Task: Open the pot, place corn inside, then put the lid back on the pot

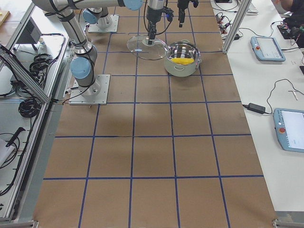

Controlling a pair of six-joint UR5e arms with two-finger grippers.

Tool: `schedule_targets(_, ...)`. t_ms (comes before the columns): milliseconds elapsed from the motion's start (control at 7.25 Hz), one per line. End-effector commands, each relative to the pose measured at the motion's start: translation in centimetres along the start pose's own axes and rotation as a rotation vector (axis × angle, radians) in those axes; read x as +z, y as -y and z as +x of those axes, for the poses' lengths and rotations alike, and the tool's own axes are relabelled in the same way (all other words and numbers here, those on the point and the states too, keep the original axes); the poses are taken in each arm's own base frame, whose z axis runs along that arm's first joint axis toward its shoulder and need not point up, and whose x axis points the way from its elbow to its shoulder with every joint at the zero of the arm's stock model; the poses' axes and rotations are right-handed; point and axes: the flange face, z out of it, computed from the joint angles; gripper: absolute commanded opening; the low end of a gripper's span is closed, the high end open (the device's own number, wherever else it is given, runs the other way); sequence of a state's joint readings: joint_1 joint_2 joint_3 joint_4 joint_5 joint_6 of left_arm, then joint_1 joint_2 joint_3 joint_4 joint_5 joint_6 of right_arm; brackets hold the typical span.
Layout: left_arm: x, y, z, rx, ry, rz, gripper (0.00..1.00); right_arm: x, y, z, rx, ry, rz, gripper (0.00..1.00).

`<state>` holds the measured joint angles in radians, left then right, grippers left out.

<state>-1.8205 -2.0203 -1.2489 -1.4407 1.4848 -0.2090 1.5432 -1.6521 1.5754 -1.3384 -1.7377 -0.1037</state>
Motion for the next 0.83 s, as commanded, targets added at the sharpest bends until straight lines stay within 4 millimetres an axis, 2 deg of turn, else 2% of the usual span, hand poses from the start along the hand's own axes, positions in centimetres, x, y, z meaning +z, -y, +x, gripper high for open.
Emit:
schedule_targets(0,-3.2,-4.7,-9.2,-0.023,0.011,-0.002,1.0,-0.1,0.0,0.0,0.0,0.001,0.002,0.14)
schedule_targets(138,-5.0,-7.2,-12.7,-0.005,0.009,0.017,1.0,-0.1,0.0,0.0,0.0,0.003,0.002,0.14)
schedule_targets(276,-5.9,-9.5,-16.3,0.02,0.016,0.025,1.0,-0.1,0.0,0.0,0.0,0.004,0.003,0.14)
schedule_targets(414,-6.6,-11.8,-19.5,-0.01,0.017,0.034,1.0,-1.1,-0.1,-0.3,0.0,0.004,0.033,0.15)
schedule_targets(552,-8.2,-13.6,-21.1,-0.048,0.033,-0.005,1.0,-1.7,0.9,-1.8,0.004,0.104,0.062,0.16)
schedule_targets(690,-10.0,-14.3,-21.2,-0.038,0.118,-0.025,1.0,-0.6,4.8,-3.0,0.004,0.186,0.081,0.16)
